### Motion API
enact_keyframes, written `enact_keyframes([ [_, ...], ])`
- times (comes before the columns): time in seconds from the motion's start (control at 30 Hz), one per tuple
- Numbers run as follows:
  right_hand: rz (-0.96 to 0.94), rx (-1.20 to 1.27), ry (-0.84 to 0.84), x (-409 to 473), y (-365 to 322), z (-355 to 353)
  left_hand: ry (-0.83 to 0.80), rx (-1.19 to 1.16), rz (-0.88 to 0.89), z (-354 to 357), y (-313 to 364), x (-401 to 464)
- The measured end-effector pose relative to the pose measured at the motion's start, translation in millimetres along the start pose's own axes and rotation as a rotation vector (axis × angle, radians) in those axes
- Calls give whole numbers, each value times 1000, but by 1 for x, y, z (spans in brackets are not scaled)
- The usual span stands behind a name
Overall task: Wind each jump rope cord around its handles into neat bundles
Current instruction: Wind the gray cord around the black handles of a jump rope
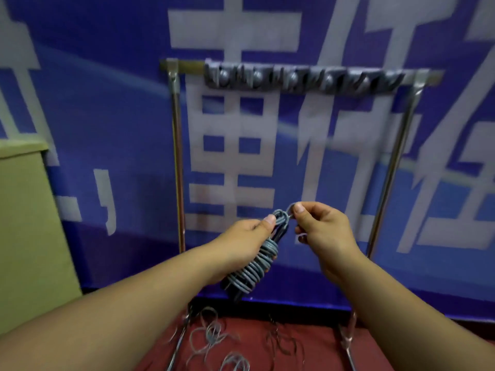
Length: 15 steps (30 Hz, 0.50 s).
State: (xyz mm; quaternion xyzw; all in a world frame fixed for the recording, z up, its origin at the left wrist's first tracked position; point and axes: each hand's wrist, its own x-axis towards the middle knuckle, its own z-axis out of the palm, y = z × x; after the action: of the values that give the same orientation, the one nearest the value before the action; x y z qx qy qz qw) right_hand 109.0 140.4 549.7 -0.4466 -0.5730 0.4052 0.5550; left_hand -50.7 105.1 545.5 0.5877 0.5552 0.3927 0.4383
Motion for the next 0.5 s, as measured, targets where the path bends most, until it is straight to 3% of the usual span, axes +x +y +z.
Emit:
enact_keyframes([
  [0.2, -86, 13, 42, 33, -63, -41, 29, 114, 154, 15, 73, 31],
  [0.5, -66, -7, 51, 77, -115, -87, 6, 119, 236, 32, 141, 67],
])
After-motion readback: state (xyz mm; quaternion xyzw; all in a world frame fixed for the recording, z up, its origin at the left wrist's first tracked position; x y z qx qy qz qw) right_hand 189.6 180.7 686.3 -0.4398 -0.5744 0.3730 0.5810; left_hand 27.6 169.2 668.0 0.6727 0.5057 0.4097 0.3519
